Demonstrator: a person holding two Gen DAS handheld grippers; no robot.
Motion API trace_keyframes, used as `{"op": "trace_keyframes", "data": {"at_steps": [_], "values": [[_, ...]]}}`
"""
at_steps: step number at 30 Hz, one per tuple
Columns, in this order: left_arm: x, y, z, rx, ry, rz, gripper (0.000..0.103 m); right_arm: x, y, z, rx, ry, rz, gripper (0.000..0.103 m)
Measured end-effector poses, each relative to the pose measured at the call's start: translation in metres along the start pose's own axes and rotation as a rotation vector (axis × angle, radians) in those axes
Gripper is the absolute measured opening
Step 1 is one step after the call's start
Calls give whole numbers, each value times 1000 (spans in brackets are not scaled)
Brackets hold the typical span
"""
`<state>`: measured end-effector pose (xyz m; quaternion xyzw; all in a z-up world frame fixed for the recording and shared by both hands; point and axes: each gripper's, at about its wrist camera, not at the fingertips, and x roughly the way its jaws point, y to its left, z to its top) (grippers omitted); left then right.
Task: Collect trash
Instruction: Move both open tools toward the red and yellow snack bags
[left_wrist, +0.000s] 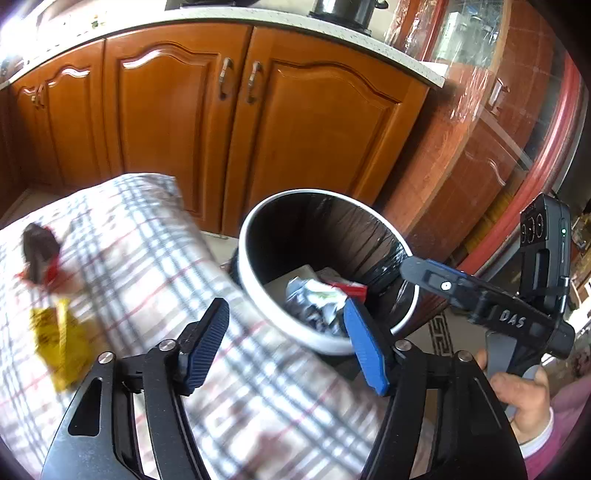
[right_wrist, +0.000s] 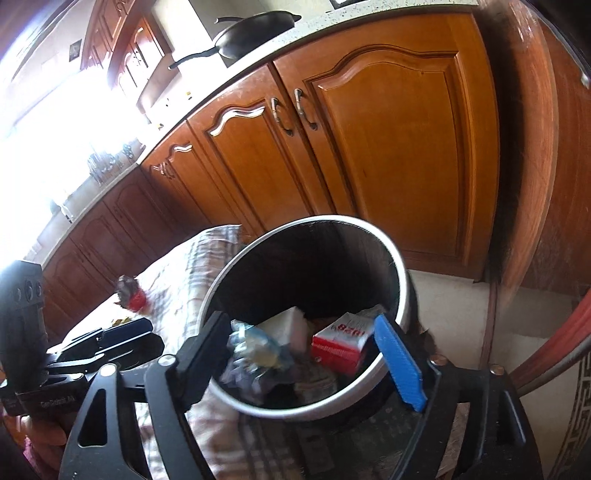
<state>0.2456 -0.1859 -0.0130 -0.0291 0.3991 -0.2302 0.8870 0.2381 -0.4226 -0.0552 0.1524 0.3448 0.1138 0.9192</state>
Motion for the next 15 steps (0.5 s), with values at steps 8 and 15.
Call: {"op": "trace_keyframes", "data": {"at_steps": [8, 15], "values": [[-44, 47, -39, -99, -27, 26, 69, -10, 30, -19, -8, 2, 49, 93], [-79, 86, -65, -159, -51, 80, 69, -8, 65, -35, -37, 29, 93, 96]]}}
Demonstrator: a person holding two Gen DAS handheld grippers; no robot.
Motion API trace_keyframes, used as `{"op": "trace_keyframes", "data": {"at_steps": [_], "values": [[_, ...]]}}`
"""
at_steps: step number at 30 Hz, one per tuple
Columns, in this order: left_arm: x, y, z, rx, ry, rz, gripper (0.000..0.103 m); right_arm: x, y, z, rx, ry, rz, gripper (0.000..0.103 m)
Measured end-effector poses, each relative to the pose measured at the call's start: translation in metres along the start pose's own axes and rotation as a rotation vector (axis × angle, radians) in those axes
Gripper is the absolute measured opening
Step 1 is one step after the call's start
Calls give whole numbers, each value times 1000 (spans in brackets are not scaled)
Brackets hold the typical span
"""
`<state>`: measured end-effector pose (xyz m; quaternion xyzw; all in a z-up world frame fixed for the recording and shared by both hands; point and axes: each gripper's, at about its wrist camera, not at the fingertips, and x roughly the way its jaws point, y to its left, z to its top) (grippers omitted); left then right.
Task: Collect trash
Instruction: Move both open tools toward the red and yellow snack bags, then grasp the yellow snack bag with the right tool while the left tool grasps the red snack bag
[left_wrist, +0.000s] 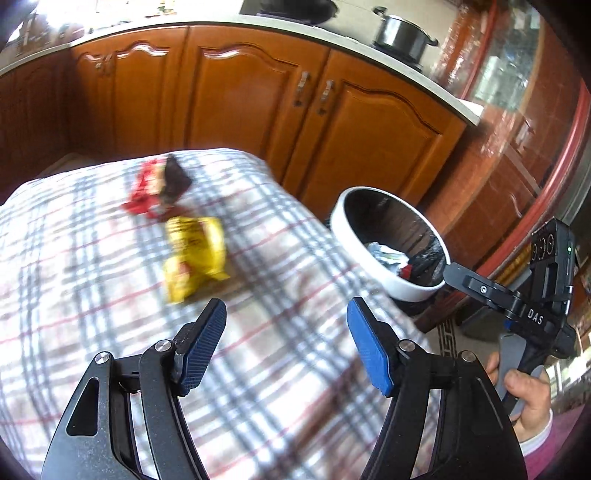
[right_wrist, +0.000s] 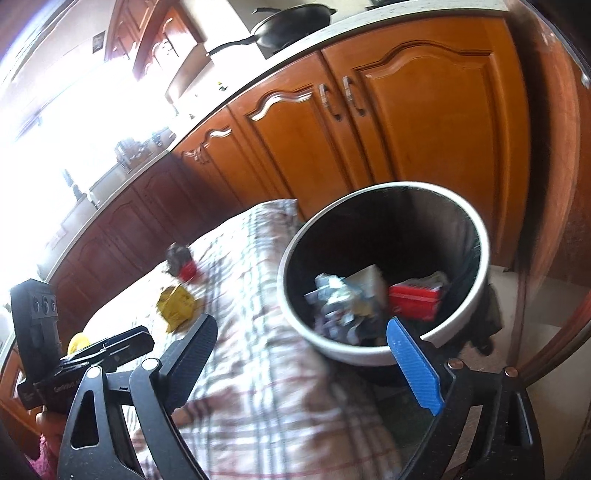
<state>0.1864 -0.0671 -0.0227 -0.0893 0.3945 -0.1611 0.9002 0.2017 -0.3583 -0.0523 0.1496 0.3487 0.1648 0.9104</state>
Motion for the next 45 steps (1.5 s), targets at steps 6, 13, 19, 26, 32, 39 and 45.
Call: {"op": "trace_keyframes", "data": {"at_steps": [6, 13, 19, 26, 32, 39, 45], "values": [[-17, 41, -9, -67, -12, 55, 71, 17, 35, -16, -18, 38, 45, 101], [-30, 83, -14, -135, -26, 110, 72, 44, 80, -31, -83, 77, 99, 101], [-30, 101, -6, -158, -30, 143, 72, 67, 107, -32, -112, 121, 139, 101], [-17, 112, 13, -141, -27, 161, 72, 90, 129, -27, -123, 146, 191, 100], [-5, 122, 33, -124, -25, 175, 72, 113, 147, -21, -183, 171, 208, 91], [21, 120, 57, -96, -4, 174, 72, 147, 158, -18, -224, 226, 206, 40], [46, 108, 72, -70, -9, 154, 74, 136, 148, -18, -212, 200, 196, 37]]}}
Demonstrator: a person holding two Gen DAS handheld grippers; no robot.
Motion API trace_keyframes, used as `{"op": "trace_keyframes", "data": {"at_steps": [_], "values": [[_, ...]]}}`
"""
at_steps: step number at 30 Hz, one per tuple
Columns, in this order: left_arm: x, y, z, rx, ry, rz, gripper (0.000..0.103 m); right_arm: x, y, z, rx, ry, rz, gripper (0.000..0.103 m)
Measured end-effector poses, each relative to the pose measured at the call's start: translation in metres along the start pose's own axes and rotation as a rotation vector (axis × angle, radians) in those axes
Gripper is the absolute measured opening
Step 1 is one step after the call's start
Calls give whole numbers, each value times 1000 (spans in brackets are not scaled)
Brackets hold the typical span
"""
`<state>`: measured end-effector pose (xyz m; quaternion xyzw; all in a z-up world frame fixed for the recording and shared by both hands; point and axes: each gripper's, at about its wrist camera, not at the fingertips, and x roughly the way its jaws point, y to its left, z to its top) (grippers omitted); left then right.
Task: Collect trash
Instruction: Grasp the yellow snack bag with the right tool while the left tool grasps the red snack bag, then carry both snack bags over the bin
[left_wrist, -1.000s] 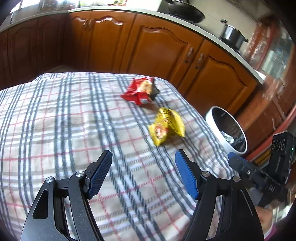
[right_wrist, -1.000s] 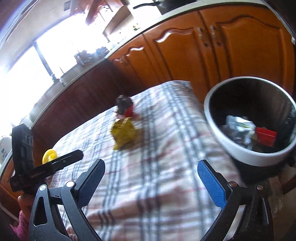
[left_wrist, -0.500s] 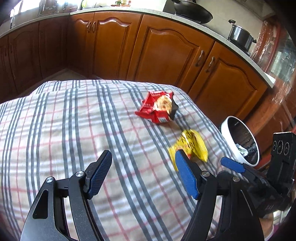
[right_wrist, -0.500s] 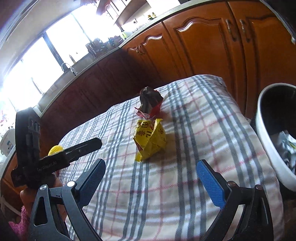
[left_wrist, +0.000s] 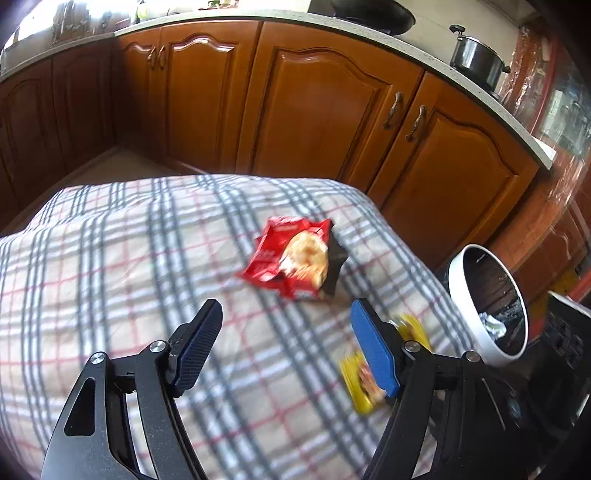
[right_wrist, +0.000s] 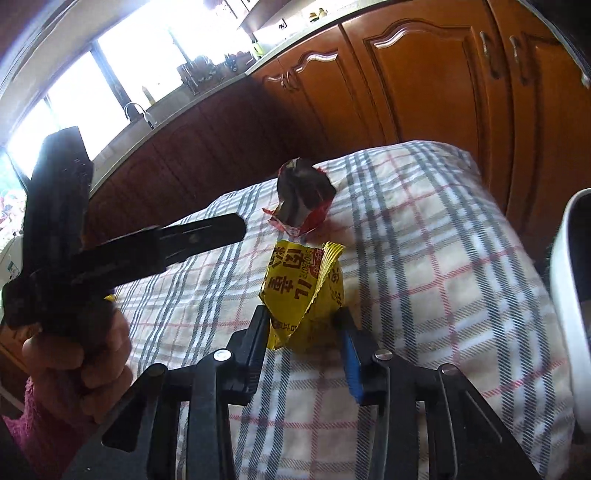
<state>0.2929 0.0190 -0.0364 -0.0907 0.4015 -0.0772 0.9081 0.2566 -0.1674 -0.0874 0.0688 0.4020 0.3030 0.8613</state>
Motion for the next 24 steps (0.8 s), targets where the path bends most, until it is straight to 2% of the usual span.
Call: {"op": "trace_keyframes", "data": {"at_steps": [7, 10, 11, 14, 20, 24], "values": [[35, -12, 11, 8, -3, 88, 72, -38, -20, -11, 51, -36, -3, 36], [40, -14, 14, 18, 0, 87, 43, -53, -30, -17, 80, -50, -7, 36], [42, -15, 13, 24, 6, 82, 26, -57, -32, -18, 85, -53, -8, 36], [36, -21, 9, 52, -5, 83, 12, -68, -37, -23, 102, -70, -20, 36], [10, -34, -6, 52, -26, 22, 8, -97, -44, -28, 127, -140, -46, 35], [-10, -58, -19, 93, -37, -18, 8, -114, -52, -32, 143, -170, -66, 35]]}}
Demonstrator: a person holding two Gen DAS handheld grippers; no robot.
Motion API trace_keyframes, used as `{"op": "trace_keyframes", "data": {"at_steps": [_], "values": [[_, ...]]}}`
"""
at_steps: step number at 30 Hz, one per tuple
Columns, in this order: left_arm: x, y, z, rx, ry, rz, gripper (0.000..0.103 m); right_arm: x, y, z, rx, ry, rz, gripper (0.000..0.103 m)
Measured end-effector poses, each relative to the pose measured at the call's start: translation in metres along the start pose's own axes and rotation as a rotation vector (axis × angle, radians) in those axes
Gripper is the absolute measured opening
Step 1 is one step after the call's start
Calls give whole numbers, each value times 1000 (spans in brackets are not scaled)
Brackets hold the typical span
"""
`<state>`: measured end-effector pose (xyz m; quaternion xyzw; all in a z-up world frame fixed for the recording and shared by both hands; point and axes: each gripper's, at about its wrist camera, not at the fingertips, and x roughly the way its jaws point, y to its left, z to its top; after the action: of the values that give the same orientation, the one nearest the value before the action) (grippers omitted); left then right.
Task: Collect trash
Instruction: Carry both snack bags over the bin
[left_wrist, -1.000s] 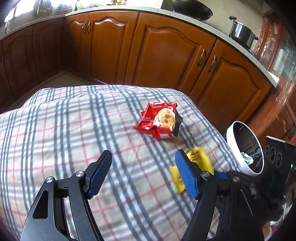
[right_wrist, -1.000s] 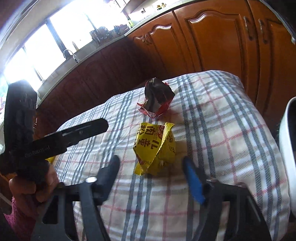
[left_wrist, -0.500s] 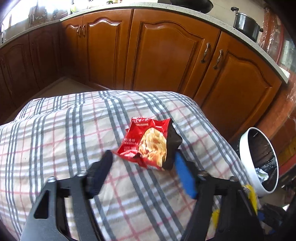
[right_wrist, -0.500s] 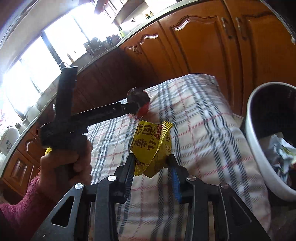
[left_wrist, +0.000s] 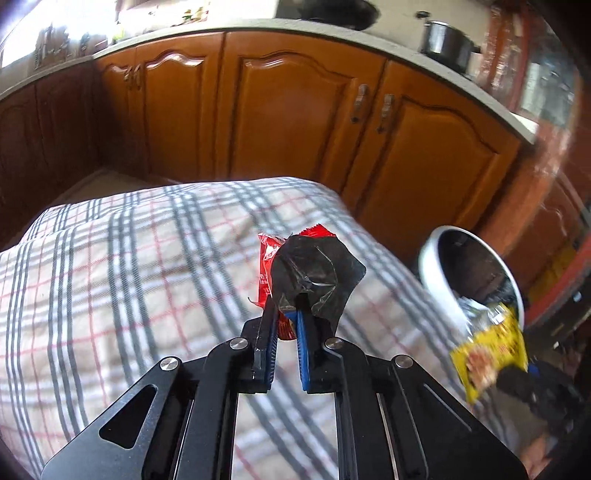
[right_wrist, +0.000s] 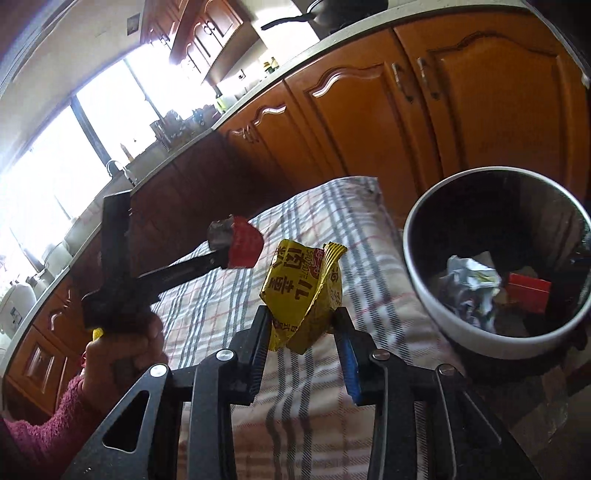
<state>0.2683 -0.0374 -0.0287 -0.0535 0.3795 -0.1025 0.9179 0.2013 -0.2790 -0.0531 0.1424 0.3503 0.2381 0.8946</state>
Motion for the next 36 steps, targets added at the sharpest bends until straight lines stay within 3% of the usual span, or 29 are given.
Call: {"op": "trace_keyframes", "data": {"at_steps": [10, 19, 36], "values": [[-32, -72, -35, 93, -2, -84, 8, -34, -23, -10, 39, -50, -56, 35], [-36, -106, -53, 119, 17, -116, 8, -62, -43, -17, 68, -87, -91, 35], [-34, -158, -53, 201, 25, -151, 8, -93, -82, -18, 119, -147, -140, 35]]}}
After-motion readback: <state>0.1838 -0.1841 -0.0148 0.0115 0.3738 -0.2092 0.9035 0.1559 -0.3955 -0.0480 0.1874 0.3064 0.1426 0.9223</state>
